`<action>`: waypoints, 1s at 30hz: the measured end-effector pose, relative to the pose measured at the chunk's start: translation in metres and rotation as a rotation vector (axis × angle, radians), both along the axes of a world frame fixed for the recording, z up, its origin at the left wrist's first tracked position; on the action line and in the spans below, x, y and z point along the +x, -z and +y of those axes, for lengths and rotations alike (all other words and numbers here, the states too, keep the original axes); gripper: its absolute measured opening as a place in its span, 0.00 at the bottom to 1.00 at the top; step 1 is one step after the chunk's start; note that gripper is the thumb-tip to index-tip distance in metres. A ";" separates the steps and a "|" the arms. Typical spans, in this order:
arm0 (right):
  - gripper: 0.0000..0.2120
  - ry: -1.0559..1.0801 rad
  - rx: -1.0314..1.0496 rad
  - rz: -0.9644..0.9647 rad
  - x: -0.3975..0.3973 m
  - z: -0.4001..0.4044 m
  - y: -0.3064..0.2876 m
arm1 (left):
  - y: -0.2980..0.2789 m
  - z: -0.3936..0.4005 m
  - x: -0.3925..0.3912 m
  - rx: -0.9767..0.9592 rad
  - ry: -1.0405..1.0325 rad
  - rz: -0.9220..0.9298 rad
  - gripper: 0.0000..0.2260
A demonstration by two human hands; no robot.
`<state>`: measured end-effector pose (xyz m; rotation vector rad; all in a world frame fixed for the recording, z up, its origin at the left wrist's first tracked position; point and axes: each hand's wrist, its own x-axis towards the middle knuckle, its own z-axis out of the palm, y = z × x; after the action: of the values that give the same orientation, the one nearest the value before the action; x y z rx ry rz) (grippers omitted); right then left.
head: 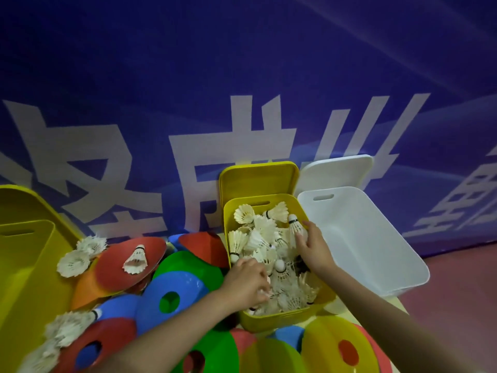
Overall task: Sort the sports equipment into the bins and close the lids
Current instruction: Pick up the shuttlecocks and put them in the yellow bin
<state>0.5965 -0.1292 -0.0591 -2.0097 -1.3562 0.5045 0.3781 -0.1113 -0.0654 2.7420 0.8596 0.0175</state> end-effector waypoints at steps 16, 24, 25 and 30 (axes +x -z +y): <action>0.13 -0.175 -0.273 -0.056 0.011 0.042 0.027 | 0.006 0.043 -0.028 -0.139 -0.741 -0.483 0.17; 0.25 -0.162 -0.301 -0.577 -0.023 0.039 -0.011 | 0.010 0.049 -0.050 -0.379 -0.751 -0.604 0.22; 0.25 -0.156 -0.242 -0.564 -0.031 0.040 -0.017 | 0.010 0.049 -0.060 -0.378 -0.759 -0.607 0.23; 0.24 -0.252 0.040 -0.431 -0.099 0.044 -0.031 | 0.018 0.063 -0.124 -0.352 -0.776 -0.558 0.21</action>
<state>0.4980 -0.0849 -0.0285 -1.9970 -1.8769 0.1498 0.2541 -0.0481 -0.0831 1.7880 1.4889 0.6658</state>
